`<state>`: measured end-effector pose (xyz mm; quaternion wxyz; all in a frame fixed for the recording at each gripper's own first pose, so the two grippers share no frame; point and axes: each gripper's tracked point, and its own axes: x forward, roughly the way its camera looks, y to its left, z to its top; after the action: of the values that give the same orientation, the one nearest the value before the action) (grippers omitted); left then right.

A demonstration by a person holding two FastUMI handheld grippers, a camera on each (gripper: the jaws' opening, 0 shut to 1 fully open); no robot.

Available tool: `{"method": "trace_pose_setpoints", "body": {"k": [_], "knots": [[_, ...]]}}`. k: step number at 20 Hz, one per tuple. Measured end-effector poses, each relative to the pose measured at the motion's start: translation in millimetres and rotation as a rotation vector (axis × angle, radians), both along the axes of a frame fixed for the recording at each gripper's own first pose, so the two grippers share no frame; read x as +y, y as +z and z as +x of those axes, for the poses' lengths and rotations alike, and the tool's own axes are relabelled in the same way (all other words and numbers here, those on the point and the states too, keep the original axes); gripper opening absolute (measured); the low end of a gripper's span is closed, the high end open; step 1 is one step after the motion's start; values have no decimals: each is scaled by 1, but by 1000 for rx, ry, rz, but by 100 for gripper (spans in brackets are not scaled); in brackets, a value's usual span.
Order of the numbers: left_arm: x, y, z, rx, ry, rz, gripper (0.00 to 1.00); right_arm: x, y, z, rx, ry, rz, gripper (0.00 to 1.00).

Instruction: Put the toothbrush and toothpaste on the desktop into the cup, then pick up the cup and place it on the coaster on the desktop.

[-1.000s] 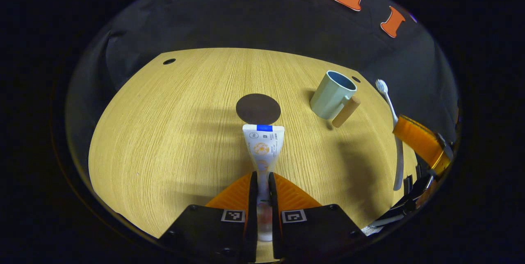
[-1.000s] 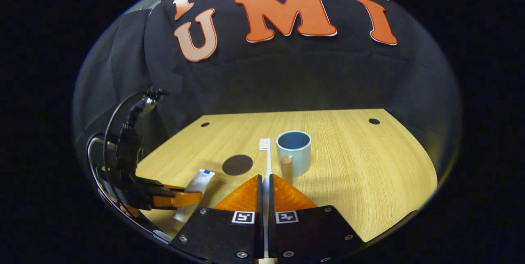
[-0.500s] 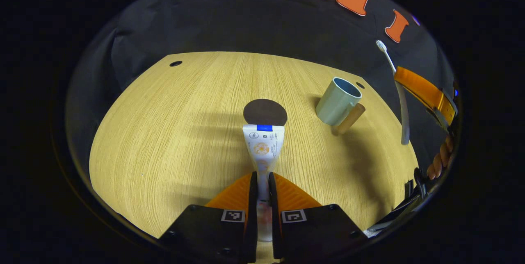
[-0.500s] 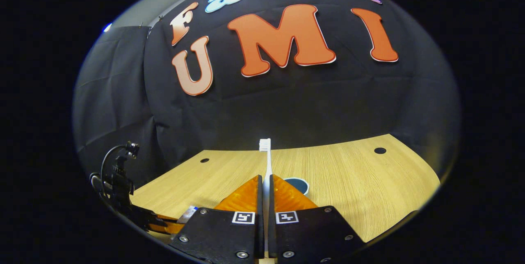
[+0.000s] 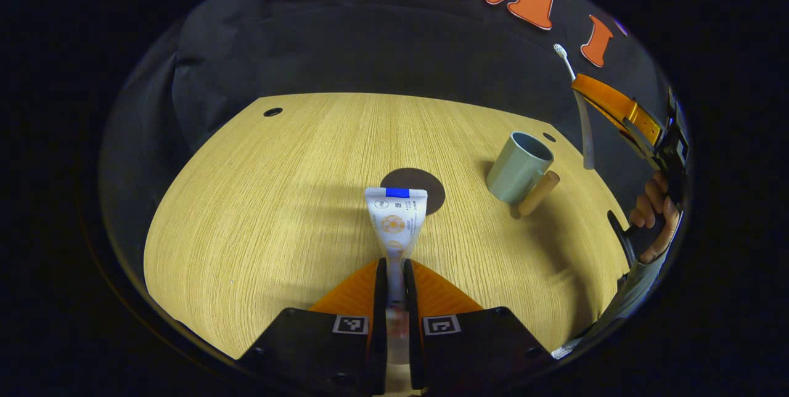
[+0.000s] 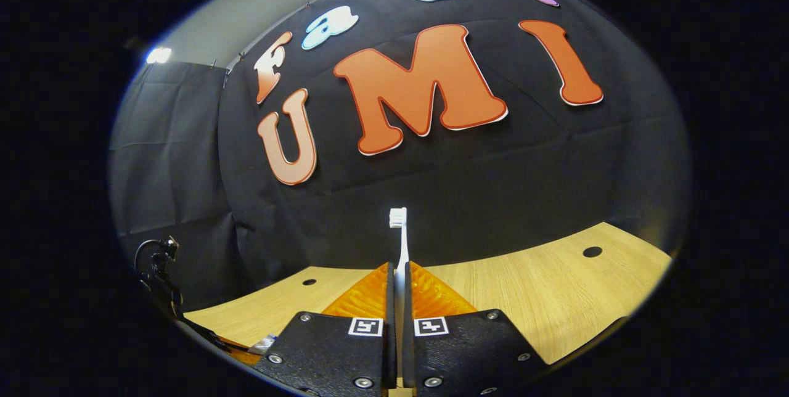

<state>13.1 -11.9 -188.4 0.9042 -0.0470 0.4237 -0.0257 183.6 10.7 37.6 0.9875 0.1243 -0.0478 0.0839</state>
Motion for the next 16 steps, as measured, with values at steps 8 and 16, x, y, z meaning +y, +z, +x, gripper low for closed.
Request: {"method": "trace_pose_setpoints", "body": {"k": [8,16], "knots": [[1,12,-1,-89,25,-21,18,0,4,30,-124,26,-29,4],[5,48,-9,-136,25,-44,18,-12,-27,53,-76,17,-12,4]]}}
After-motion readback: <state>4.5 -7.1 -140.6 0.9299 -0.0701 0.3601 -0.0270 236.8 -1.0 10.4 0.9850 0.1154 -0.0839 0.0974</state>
